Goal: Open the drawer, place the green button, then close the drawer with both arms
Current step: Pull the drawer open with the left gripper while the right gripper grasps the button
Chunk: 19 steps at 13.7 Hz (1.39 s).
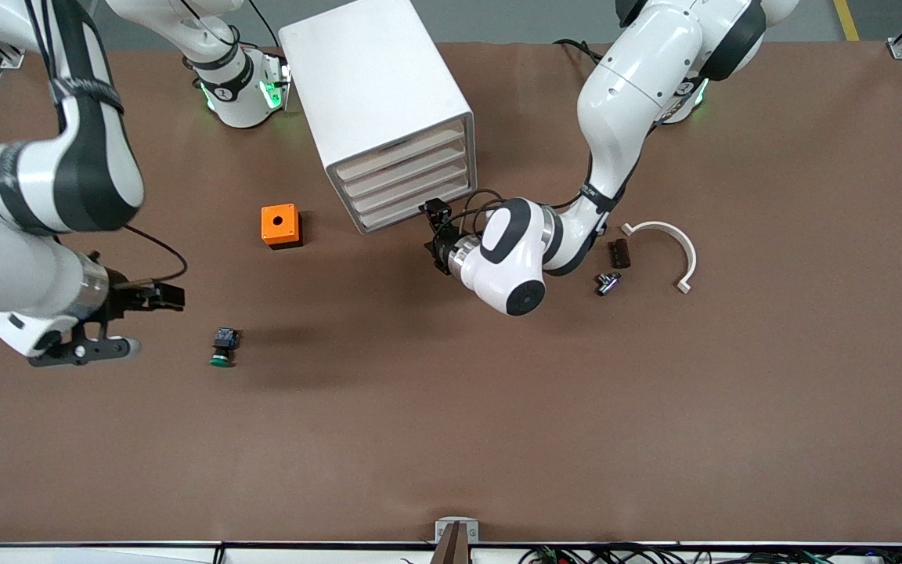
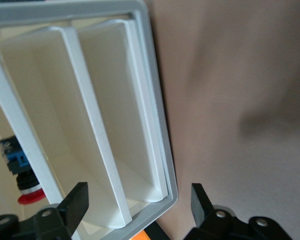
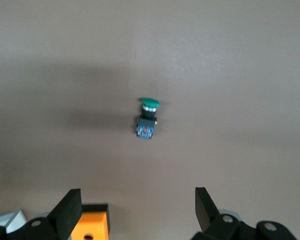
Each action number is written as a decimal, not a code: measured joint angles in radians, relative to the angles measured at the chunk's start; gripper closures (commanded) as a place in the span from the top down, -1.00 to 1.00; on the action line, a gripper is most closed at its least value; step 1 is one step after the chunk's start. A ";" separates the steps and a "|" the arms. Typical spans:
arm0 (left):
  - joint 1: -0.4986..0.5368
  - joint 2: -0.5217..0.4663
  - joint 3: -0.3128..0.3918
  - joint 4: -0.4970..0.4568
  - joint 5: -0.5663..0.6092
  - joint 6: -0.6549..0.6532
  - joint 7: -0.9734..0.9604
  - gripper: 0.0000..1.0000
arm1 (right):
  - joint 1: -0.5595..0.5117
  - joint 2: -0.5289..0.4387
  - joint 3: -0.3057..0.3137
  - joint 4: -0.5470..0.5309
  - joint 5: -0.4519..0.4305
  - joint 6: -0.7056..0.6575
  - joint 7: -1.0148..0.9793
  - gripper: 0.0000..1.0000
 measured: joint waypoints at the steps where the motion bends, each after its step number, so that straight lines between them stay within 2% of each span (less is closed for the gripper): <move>1: -0.007 0.003 0.000 0.000 -0.010 -0.005 -0.034 0.42 | 0.000 0.021 -0.001 -0.025 0.000 0.068 0.005 1.00; 5: -0.044 0.027 -0.001 -0.001 -0.023 -0.049 -0.109 0.29 | 0.006 0.058 -0.001 -0.170 -0.001 0.303 0.108 1.00; 9: -0.050 0.030 0.000 0.002 -0.040 -0.133 -0.168 0.29 | 0.008 0.122 -0.004 -0.206 -0.001 0.400 0.134 1.00; 12: -0.051 0.032 0.000 0.002 -0.047 -0.143 -0.168 0.28 | 0.008 0.159 -0.008 -0.217 -0.001 0.412 0.172 1.00; 13: -0.052 0.035 0.000 0.001 -0.047 -0.144 -0.168 0.14 | 0.008 0.167 -0.009 -0.220 -0.001 0.414 0.178 1.00; 14: -0.054 0.042 0.000 -0.001 -0.047 -0.146 -0.168 0.09 | 0.008 0.174 -0.011 -0.224 -0.001 0.418 0.180 1.00; 15: -0.061 0.048 -0.001 -0.001 -0.047 -0.147 -0.167 -0.12 | 0.008 0.179 -0.013 -0.231 -0.001 0.422 0.181 1.00; 16: -0.069 0.053 -0.001 -0.001 -0.047 -0.147 -0.165 -0.26 | 0.007 0.182 -0.014 -0.240 -0.001 0.429 0.182 1.00; 17: -0.077 0.055 -0.001 -0.001 -0.047 -0.147 -0.164 -0.29 | 0.006 0.185 -0.015 -0.250 -0.001 0.440 0.182 1.00; 18: -0.080 0.057 0.000 0.001 -0.047 -0.147 -0.164 -0.46 | 0.005 0.189 -0.015 -0.259 -0.001 0.454 0.182 1.00; 19: -0.082 0.059 0.000 0.000 -0.047 -0.147 -0.163 -0.83 | 0.004 0.195 -0.016 -0.265 -0.001 0.469 0.183 1.00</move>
